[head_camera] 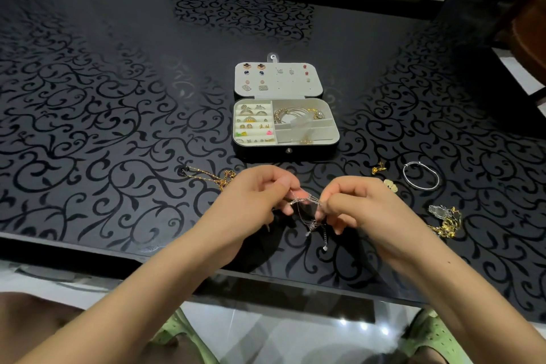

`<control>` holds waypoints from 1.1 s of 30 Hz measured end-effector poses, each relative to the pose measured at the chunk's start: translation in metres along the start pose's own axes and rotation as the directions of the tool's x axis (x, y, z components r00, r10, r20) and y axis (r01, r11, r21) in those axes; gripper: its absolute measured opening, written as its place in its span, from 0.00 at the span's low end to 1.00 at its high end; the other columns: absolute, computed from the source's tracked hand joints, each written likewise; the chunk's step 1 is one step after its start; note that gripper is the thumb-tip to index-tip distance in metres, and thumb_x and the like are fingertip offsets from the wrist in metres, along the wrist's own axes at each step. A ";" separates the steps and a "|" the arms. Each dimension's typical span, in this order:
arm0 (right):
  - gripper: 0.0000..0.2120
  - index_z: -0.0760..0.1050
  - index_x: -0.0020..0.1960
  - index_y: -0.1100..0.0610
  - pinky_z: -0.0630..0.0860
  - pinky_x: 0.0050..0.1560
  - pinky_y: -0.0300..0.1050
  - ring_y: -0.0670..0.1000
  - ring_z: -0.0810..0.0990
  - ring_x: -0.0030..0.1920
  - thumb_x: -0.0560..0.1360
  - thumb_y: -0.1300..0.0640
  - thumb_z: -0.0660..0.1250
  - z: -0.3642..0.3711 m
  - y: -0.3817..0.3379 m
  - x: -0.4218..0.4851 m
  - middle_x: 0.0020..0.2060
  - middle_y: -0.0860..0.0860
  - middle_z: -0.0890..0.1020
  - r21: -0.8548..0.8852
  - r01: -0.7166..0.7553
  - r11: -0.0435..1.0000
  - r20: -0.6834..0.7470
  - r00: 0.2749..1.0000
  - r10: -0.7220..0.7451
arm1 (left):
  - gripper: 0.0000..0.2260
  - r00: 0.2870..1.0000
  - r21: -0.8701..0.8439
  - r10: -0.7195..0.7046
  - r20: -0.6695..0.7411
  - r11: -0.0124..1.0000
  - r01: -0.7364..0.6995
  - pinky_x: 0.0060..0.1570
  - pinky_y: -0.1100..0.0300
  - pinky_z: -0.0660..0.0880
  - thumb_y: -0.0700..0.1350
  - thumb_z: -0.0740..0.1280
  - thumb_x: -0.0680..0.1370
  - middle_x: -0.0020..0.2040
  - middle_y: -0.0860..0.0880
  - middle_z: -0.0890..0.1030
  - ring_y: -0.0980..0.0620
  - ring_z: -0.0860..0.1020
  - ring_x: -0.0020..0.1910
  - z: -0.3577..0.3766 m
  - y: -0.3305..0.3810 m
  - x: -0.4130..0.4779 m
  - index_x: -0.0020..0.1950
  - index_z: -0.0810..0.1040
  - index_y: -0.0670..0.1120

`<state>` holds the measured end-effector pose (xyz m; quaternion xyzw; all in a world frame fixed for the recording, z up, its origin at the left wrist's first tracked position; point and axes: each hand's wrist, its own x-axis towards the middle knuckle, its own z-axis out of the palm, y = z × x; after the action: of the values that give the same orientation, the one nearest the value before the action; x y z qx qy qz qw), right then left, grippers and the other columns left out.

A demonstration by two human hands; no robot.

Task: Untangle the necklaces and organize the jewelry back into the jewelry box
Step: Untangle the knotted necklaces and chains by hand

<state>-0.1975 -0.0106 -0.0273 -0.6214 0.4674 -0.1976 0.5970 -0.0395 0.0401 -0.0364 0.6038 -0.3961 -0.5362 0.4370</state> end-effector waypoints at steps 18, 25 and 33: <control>0.05 0.75 0.36 0.62 0.68 0.30 0.38 0.49 0.71 0.29 0.69 0.68 0.65 0.001 -0.002 0.000 0.28 0.56 0.78 0.219 -0.109 0.970 0.153 0.985 0.076 | 0.12 1.000 -0.010 -0.001 -0.004 1.000 0.001 0.32 0.68 0.66 0.38 0.74 0.69 0.35 0.51 0.84 0.60 0.77 0.31 -0.002 0.008 0.000 0.48 0.77 0.47; 0.10 0.77 0.33 0.58 0.68 0.30 0.37 0.47 0.72 0.28 0.72 0.67 0.66 0.002 -0.003 -0.003 0.28 0.55 0.80 0.108 -0.009 0.994 0.060 0.998 0.002 | 0.11 0.998 -0.068 -0.051 0.028 0.996 0.052 0.34 0.61 0.63 0.39 0.74 0.69 0.36 0.51 0.83 0.59 0.75 0.32 0.001 0.008 0.001 0.48 0.77 0.47; 0.12 0.78 0.33 0.60 0.72 0.34 0.38 0.48 0.76 0.35 0.73 0.69 0.63 -0.001 -0.004 -0.001 0.33 0.56 0.80 0.190 -0.040 0.981 0.063 0.998 0.029 | 0.12 0.990 0.066 -0.016 0.140 0.998 0.007 0.33 0.71 0.68 0.39 0.71 0.72 0.36 0.53 0.82 0.60 0.76 0.33 -0.004 0.003 0.002 0.53 0.74 0.48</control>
<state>-0.1971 -0.0105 -0.0229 -0.5586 0.4387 -0.2125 0.6711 -0.0353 0.0374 -0.0342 0.5807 -0.4400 -0.5667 0.3848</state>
